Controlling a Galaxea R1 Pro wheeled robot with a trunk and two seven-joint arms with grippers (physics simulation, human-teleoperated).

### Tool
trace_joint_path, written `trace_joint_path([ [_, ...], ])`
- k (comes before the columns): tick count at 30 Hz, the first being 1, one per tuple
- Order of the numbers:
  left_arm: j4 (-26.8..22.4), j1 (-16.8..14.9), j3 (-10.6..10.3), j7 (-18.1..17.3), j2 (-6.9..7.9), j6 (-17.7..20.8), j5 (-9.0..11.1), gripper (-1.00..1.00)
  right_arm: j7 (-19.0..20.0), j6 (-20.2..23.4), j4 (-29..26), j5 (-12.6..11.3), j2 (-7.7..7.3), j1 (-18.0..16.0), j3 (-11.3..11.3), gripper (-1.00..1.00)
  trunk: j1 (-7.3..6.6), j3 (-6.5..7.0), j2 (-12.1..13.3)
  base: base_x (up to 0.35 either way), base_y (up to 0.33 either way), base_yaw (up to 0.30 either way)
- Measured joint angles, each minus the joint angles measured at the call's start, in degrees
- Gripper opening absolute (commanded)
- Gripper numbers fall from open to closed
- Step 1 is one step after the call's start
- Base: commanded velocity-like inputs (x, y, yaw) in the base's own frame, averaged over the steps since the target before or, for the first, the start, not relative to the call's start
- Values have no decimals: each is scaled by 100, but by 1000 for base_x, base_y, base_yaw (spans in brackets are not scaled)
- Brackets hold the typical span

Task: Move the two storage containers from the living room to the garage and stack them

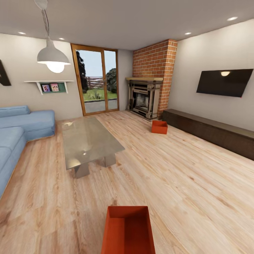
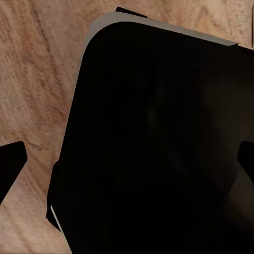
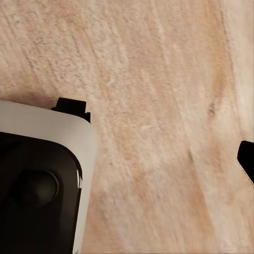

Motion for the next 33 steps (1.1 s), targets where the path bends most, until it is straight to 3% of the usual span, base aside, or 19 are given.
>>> trace_joint_path([
  [33,0,0,6,9,3,-8,13,100,0,-4,0,0,2,0,0,100,3,0,0,39,0,-18],
])
